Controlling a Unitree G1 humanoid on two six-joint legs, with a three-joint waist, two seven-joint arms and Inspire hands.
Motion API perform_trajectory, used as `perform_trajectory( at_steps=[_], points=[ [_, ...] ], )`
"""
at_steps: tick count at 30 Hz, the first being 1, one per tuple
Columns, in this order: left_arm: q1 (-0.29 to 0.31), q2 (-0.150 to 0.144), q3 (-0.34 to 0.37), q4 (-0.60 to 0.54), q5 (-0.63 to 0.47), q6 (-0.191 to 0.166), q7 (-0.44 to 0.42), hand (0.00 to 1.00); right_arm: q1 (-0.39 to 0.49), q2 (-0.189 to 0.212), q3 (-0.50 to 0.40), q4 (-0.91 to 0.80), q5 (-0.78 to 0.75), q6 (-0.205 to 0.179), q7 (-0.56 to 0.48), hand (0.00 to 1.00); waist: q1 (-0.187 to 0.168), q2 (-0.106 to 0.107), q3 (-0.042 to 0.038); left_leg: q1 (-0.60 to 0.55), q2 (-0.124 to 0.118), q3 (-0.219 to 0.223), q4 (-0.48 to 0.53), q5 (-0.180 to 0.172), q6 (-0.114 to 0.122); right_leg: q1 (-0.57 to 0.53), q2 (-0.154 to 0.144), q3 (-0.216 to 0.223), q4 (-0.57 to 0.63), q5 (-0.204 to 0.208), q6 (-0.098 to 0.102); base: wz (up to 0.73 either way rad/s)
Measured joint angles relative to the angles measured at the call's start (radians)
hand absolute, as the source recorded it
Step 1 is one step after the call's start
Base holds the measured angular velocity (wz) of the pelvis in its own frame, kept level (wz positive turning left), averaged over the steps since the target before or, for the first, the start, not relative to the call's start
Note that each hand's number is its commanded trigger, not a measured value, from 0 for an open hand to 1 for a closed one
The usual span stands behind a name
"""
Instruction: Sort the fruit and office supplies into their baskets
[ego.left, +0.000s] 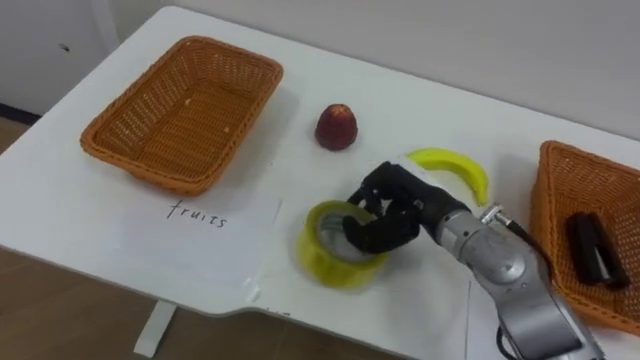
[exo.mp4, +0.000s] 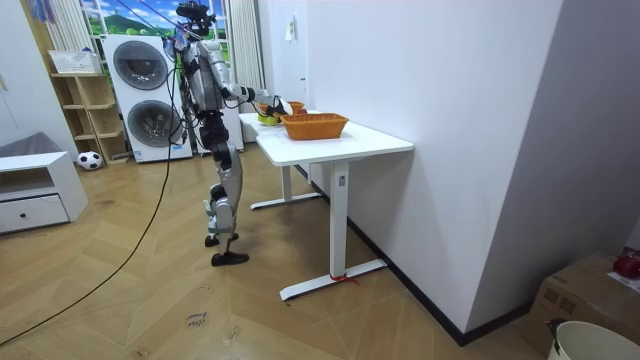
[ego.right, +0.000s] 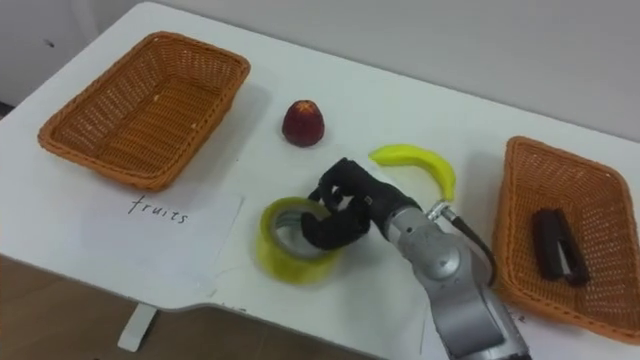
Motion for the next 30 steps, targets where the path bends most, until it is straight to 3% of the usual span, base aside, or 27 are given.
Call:
perform_trajectory(
  at_steps=[6, 14, 21, 24, 28, 30],
  points=[
    [0.009, -0.004, 0.018, 0.0, -0.001, -0.022, 0.007, 0.0, 0.0, -0.026, -0.086, -0.044, 0.005, -0.036, -0.031, 1.0, -0.006, 0.002, -0.0062, 0.003, 0.003, 0.013, 0.0, 0.0, 0.0, -0.003, 0.004, 0.017, 0.001, 0.002, -0.001, -0.05],
    [0.016, -0.004, 0.029, 0.002, -0.001, -0.035, 0.007, 0.0, 0.0, -0.03, -0.125, -0.052, 0.112, -0.038, -0.073, 1.0, -0.026, 0.001, -0.0089, 0.017, 0.003, 0.027, 0.0, 0.0, 0.0, -0.003, 0.003, 0.036, 0.005, 0.002, 0.0, -0.06],
    [0.037, -0.004, 0.062, 0.012, -0.001, -0.034, 0.004, 0.0, -0.002, -0.086, -0.205, -0.078, 0.104, -0.038, -0.117, 1.0, -0.041, -0.002, -0.0109, 0.02, 0.002, 0.028, -0.004, 0.0, 0.0, -0.003, 0.004, 0.053, 0.017, 0.002, 0.0, -0.01],
    [0.044, -0.002, 0.068, 0.013, 0.0, -0.034, 0.004, 0.0, -0.005, -0.101, -0.23, -0.08, 0.107, -0.038, -0.129, 1.0, -0.055, -0.011, -0.0132, 0.02, 0.004, 0.027, -0.005, 0.0, 0.0, -0.005, 0.006, 0.054, 0.018, 0.002, 0.0, 0.0],
    [0.049, 0.003, 0.067, 0.014, -0.001, -0.034, 0.005, 0.0, -0.007, -0.142, -0.245, -0.082, 0.114, -0.038, -0.15, 1.0, -0.065, -0.031, -0.0102, 0.021, 0.005, 0.029, -0.004, 0.0, 0.0, -0.006, 0.009, 0.057, 0.018, 0.002, 0.0, -0.01],
    [0.049, 0.003, 0.066, 0.015, -0.001, -0.034, 0.005, 0.0, -0.007, -0.144, -0.256, -0.082, 0.124, -0.038, -0.161, 1.0, -0.073, -0.036, -0.0094, 0.021, 0.005, 0.029, -0.005, 0.0, 0.0, -0.006, 0.009, 0.056, 0.017, 0.002, 0.0, 0.0]
  ],
)
